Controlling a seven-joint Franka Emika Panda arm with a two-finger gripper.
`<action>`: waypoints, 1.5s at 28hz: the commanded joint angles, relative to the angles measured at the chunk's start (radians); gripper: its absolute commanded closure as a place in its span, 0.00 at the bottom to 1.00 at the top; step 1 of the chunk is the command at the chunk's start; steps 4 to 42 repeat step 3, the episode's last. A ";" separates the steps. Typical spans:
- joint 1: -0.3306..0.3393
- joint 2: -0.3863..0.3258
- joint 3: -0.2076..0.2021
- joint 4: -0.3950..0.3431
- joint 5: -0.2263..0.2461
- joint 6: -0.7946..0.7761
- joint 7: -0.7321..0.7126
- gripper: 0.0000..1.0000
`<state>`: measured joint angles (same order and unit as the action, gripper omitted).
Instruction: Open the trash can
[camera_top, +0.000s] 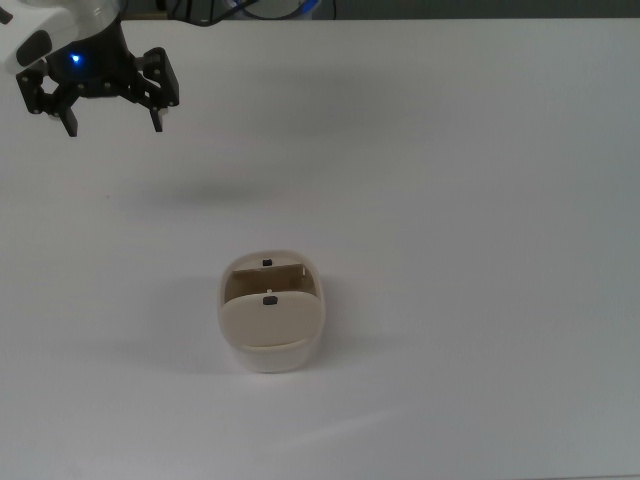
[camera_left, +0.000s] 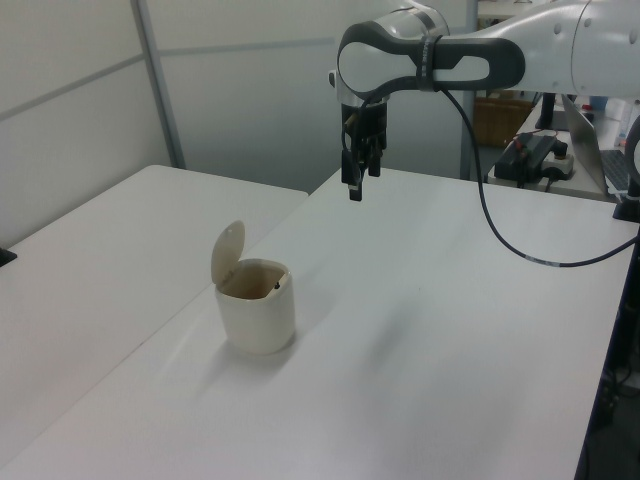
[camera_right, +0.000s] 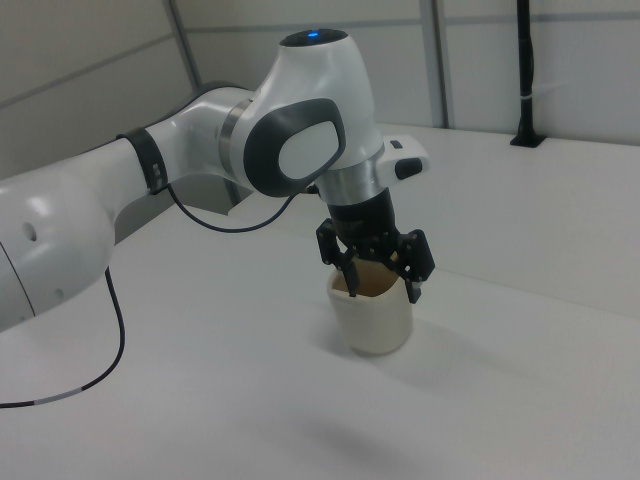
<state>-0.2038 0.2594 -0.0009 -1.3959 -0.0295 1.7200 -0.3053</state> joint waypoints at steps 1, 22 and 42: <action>0.009 -0.009 -0.005 -0.012 -0.003 -0.017 -0.014 0.00; 0.011 -0.011 -0.005 -0.015 -0.003 -0.017 -0.012 0.00; 0.011 -0.011 -0.005 -0.015 -0.003 -0.017 -0.012 0.00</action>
